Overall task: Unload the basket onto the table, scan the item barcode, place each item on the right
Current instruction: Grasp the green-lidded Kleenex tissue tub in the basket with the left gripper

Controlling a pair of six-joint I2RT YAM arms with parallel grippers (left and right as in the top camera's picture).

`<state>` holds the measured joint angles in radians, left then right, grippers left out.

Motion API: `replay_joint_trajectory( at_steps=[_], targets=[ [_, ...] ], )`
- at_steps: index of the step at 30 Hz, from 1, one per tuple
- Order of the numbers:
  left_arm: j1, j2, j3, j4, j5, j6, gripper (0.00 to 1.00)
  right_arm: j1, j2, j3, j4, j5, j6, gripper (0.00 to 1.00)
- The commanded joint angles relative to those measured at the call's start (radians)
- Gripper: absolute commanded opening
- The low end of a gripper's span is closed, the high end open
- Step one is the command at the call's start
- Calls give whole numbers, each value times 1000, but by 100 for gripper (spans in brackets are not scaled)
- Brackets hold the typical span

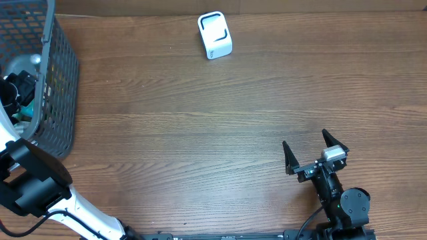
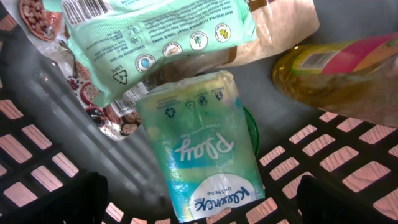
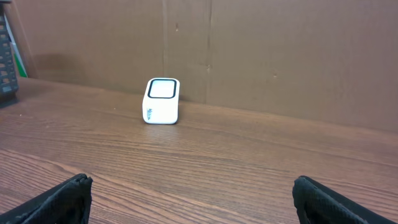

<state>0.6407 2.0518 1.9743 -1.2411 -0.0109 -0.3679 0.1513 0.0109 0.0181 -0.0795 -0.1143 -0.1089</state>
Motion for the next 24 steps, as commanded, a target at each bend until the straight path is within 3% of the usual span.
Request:
replay_joint_trajectory(
  at_steps=[1,14,17,20,24],
  targets=[
    [-2,17,-10,5,7,-14,100,3,-8,-10,3,13,-3,100],
    [-3,132,-10,0,24,-14,99,3,-8,-10,3,13,-3,100],
    [-3,152,-10,0,23,-14,92,3,-8,-10,3,13,-3,100],
    [-3,156,-10,1,23,-14,77,3,-8,-10,3,13,-3,100],
    [-3,159,-10,0,22,-14,77,3,-8,-10,3,13,-3,100]
  ],
)
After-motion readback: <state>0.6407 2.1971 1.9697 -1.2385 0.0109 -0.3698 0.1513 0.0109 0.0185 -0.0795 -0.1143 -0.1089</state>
